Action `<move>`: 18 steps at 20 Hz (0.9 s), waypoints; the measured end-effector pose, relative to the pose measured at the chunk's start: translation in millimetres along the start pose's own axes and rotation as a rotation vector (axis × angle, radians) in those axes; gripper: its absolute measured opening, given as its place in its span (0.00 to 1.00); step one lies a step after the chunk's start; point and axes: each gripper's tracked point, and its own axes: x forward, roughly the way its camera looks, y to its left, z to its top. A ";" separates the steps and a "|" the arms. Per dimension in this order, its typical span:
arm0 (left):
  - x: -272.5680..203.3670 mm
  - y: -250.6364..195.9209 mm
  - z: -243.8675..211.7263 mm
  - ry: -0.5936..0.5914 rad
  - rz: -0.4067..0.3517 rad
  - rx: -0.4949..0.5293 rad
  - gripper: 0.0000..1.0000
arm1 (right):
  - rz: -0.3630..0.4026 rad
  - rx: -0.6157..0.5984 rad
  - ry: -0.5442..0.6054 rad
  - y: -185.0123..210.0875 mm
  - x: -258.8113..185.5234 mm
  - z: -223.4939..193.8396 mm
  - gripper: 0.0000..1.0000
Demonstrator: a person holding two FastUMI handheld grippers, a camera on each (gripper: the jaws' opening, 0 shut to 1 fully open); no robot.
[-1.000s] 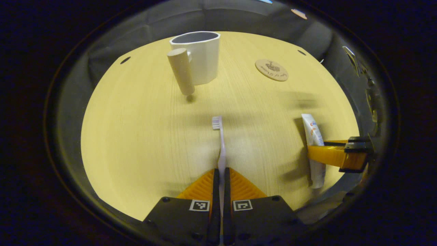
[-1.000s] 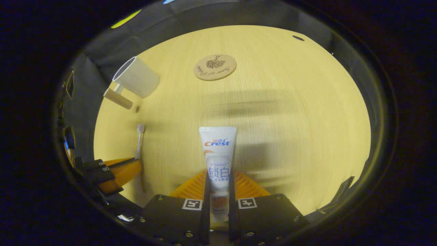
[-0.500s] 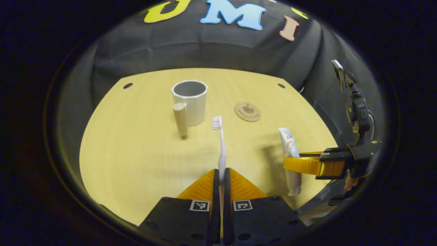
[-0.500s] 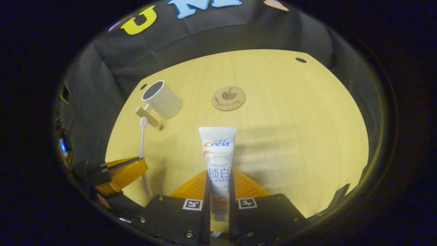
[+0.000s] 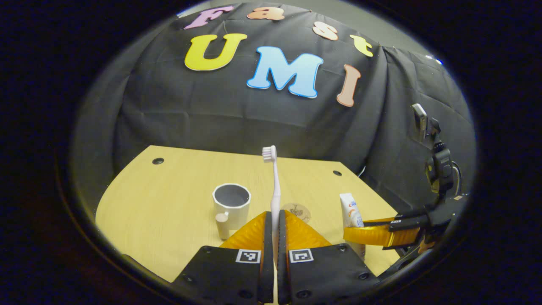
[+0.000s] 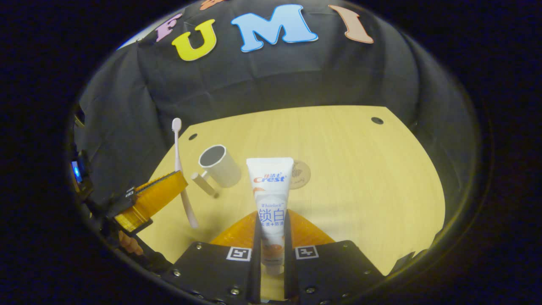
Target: Put the toothbrush and toothpaste on the desktop into the cup, then pick up the cup and place it on the coaster on the desktop.
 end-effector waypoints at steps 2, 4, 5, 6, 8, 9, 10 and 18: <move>7.9 14.0 8.5 -0.075 0.022 -0.007 0.10 | 0.038 -0.006 -0.062 12.7 0.4 20.6 0.23; 15.4 30.3 22.3 -0.141 0.044 -0.001 0.10 | 0.054 -0.010 -0.096 21.2 0.9 31.7 0.23; 16.3 37.6 36.0 -0.173 0.053 0.000 0.17 | 0.062 -0.011 -0.100 25.9 1.8 35.2 0.23; 20.7 43.3 47.1 -0.198 0.058 0.000 0.10 | 0.068 -0.013 -0.094 29.3 4.1 35.6 0.23; 51.3 58.2 67.8 -0.235 0.081 0.010 0.10 | 0.070 -0.022 -0.075 33.2 13.6 35.4 0.23; 65.7 66.4 71.9 -0.242 0.087 0.022 0.10 | 0.067 -0.029 -0.066 34.1 18.5 34.3 0.23; 75.1 71.0 70.1 -0.249 0.082 0.033 0.10 | 0.058 -0.037 -0.064 35.0 22.2 33.3 0.23; 126.0 101.4 75.4 -0.318 0.064 0.051 0.10 | -0.011 -0.028 -0.043 40.2 34.2 27.0 0.23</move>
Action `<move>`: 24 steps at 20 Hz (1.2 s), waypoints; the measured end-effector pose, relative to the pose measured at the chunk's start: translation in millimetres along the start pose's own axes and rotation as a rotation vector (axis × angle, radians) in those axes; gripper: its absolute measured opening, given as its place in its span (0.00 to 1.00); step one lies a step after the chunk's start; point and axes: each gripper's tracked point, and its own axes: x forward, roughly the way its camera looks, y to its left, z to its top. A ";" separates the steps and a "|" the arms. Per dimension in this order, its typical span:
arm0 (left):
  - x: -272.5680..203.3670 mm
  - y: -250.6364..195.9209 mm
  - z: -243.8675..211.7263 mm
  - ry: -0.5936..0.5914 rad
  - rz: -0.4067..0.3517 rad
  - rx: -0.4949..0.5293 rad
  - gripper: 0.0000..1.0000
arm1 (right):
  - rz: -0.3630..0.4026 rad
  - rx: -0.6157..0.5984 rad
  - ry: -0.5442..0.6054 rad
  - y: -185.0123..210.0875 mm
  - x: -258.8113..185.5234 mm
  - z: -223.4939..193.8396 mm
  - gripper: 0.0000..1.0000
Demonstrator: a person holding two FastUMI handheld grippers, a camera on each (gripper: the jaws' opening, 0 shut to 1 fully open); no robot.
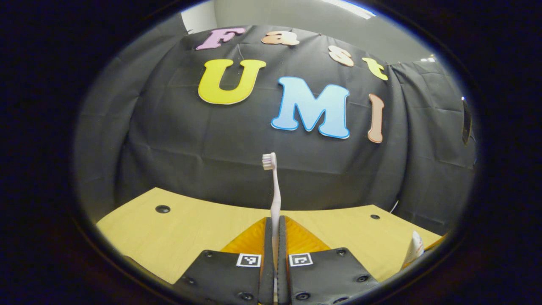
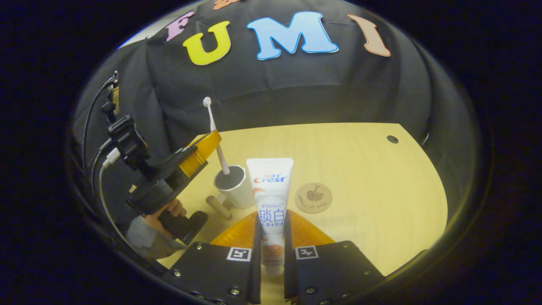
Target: Put the toothbrush and toothpaste on the desktop into the cup, then pick up the cup and place it on the coaster on the desktop.
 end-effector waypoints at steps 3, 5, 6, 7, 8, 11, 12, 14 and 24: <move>10.8 5.5 -18.1 0.036 0.003 -0.028 0.10 | -0.019 0.009 0.008 1.3 3.6 -0.1 0.23; 12.9 10.1 -31.7 0.063 0.010 -0.028 0.10 | -0.021 0.016 0.017 1.9 7.2 -1.4 0.23; 12.2 11.4 -38.6 0.079 0.010 -0.026 0.10 | -0.020 0.018 0.019 1.9 9.3 -1.4 0.23; 9.7 12.2 -41.7 0.081 0.008 -0.029 0.16 | -0.016 0.019 0.020 2.2 10.6 -3.3 0.23; 6.8 13.0 -42.6 0.086 0.010 -0.026 0.10 | -0.012 0.021 0.022 2.1 11.8 -3.5 0.23; -0.2 13.4 -49.8 0.114 0.008 -0.028 0.16 | 0.000 0.018 0.024 0.6 12.3 -4.2 0.23; -2.0 13.1 -50.9 0.124 -0.001 -0.033 0.13 | 0.005 0.017 0.023 -0.2 11.4 -3.5 0.23; -5.0 11.6 -54.0 0.145 0.000 -0.041 0.32 | 0.014 0.006 0.022 -2.1 9.5 -1.3 0.23; -51.1 17.4 -26.6 0.133 0.047 -0.072 0.95 | 0.099 -0.066 -0.092 19.2 11.0 50.2 0.23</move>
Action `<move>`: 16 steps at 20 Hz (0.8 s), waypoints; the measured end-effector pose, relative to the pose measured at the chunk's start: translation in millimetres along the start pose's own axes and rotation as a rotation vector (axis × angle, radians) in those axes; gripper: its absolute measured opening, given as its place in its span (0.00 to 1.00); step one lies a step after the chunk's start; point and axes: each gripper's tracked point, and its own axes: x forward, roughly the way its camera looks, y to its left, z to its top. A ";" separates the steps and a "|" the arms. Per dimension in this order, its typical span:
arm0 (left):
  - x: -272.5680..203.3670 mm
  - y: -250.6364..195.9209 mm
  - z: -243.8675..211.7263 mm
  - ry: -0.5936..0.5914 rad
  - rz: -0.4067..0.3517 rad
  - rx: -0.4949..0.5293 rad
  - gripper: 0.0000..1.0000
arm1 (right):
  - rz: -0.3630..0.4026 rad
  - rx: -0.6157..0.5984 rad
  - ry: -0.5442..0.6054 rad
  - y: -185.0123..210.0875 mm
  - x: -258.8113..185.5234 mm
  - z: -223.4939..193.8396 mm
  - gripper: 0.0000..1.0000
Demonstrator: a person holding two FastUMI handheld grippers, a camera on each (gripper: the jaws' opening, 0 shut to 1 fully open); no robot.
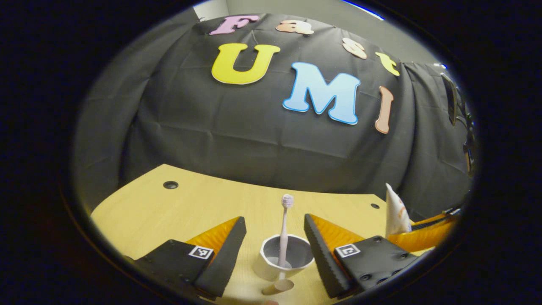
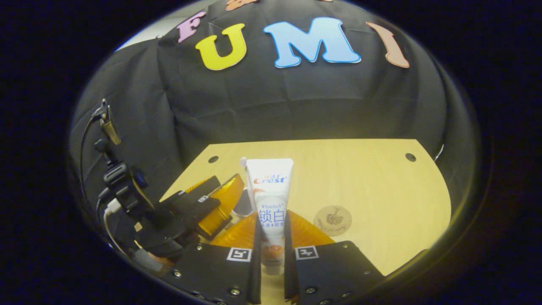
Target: Put the toothbrush and toothpaste on the desktop into the cup, then pick up the cup and place it on the coaster on the desktop.
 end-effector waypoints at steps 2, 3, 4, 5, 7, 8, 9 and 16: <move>-12.2 9.2 -0.8 0.014 0.028 -0.007 0.94 | 0.028 -0.007 -0.039 8.0 15.7 13.9 0.23; -18.3 15.0 -2.0 0.026 0.047 -0.012 0.94 | 0.040 -0.008 -0.055 13.0 20.5 19.2 0.23; -23.5 20.8 -4.1 0.038 0.061 -0.022 0.97 | 0.053 -0.007 -0.077 17.9 26.7 27.4 0.23; -29.8 26.4 -7.7 0.053 0.072 -0.030 0.94 | 0.063 -0.007 -0.099 21.7 35.6 34.1 0.22; -38.9 36.6 -12.8 0.075 0.089 -0.047 0.94 | 0.079 -0.011 -0.154 30.7 49.1 49.7 0.22; -42.7 40.6 -15.9 0.085 0.095 -0.054 0.94 | 0.084 -0.014 -0.183 34.5 56.4 58.0 0.22; -45.9 43.5 -17.8 0.095 0.096 -0.058 0.94 | 0.086 -0.016 -0.216 37.4 63.2 65.2 0.22; -59.5 56.7 -29.2 0.139 0.105 -0.056 0.94 | 0.094 -0.037 -0.252 54.4 110.6 63.5 0.22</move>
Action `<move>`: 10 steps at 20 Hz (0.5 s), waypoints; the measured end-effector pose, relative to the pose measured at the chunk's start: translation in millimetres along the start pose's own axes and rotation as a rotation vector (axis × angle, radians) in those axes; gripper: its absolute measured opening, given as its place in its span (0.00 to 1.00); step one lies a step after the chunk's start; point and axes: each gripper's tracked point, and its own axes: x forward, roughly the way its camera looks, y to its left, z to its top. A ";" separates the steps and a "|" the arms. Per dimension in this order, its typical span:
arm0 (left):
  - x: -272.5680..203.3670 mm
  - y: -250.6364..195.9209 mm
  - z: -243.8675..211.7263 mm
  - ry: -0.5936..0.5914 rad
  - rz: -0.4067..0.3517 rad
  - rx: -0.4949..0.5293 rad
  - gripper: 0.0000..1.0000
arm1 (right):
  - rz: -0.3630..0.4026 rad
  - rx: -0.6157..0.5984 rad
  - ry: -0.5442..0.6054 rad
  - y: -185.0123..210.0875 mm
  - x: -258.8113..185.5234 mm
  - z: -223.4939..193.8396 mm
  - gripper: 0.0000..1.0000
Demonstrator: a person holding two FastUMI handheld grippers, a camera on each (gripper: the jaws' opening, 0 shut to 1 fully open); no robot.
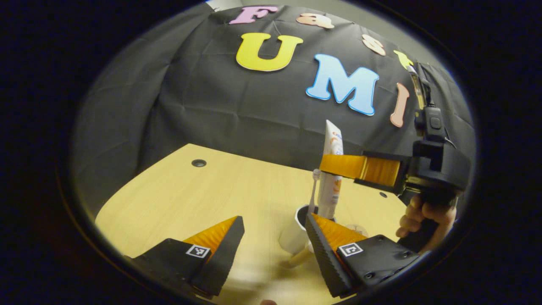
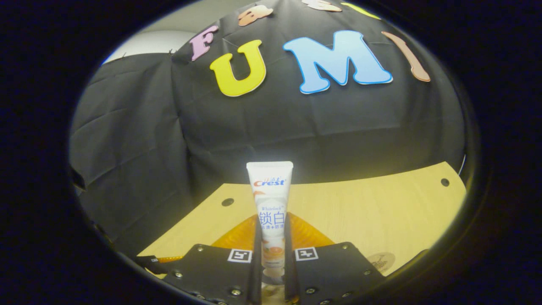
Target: Put the toothbrush and toothpaste on the desktop into the cup, then pick up the cup and place it on the coaster on the desktop.
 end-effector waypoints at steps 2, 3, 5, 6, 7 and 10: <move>-2.1 4.1 -4.0 0.011 0.004 -0.006 0.95 | -0.005 -0.057 0.016 2.8 4.6 -11.6 0.22; -1.5 6.4 -7.4 0.019 0.008 -0.011 0.95 | -0.006 -0.083 0.017 5.2 4.8 -15.6 0.22; -1.0 11.5 -12.8 0.031 0.014 -0.023 0.94 | -0.018 -0.119 0.024 6.5 -0.4 -20.6 0.26; -1.9 13.2 -13.2 0.032 0.017 -0.029 1.00 | -0.024 -0.131 0.031 5.4 0.0 -23.1 0.28; -2.6 13.5 -13.7 0.031 0.019 -0.032 0.94 | -0.031 -0.142 0.033 4.9 -3.3 -23.5 0.28; -0.8 11.5 -14.5 0.031 0.022 -0.031 0.99 | -0.040 -0.166 0.033 3.8 -12.8 -20.2 0.41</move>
